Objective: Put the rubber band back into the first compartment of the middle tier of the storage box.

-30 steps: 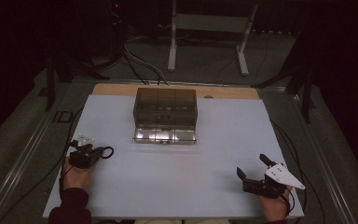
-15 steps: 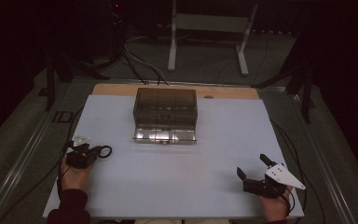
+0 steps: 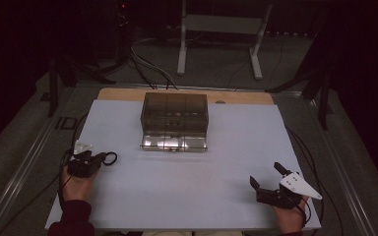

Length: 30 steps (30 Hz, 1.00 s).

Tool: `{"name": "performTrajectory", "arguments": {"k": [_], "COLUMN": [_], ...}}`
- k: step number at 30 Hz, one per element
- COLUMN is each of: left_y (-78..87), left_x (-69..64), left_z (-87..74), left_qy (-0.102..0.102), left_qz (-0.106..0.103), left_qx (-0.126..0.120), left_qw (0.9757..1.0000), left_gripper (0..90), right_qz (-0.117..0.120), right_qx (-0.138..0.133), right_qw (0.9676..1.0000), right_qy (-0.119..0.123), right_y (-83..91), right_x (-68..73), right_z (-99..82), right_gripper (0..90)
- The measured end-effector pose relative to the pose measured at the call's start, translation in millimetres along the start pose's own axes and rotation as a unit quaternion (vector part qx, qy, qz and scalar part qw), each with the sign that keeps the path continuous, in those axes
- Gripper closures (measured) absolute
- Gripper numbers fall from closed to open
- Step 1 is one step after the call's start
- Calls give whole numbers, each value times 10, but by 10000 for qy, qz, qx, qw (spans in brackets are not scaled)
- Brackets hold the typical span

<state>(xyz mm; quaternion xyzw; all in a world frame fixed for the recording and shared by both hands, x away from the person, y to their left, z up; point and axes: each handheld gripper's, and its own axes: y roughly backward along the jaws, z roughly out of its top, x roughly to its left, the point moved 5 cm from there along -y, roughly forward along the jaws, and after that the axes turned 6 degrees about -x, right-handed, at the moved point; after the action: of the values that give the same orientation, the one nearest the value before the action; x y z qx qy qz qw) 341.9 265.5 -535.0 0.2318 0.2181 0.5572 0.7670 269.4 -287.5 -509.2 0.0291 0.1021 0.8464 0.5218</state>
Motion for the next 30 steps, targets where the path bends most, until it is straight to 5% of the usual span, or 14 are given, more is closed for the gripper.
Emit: {"name": "performTrajectory", "arguments": {"k": [30], "left_y": [163], "left_x": [-98], "left_z": [295], "left_qy": [-42], "left_qz": [-140], "left_qx": [-308], "left_qw": [9994], "left_gripper": [890], "right_qz": [5], "right_qx": [5], "right_qw": [10000], "right_qy": [-1], "right_y": [-2], "right_x": [3], "right_z": [-2], "right_gripper": [15]}}
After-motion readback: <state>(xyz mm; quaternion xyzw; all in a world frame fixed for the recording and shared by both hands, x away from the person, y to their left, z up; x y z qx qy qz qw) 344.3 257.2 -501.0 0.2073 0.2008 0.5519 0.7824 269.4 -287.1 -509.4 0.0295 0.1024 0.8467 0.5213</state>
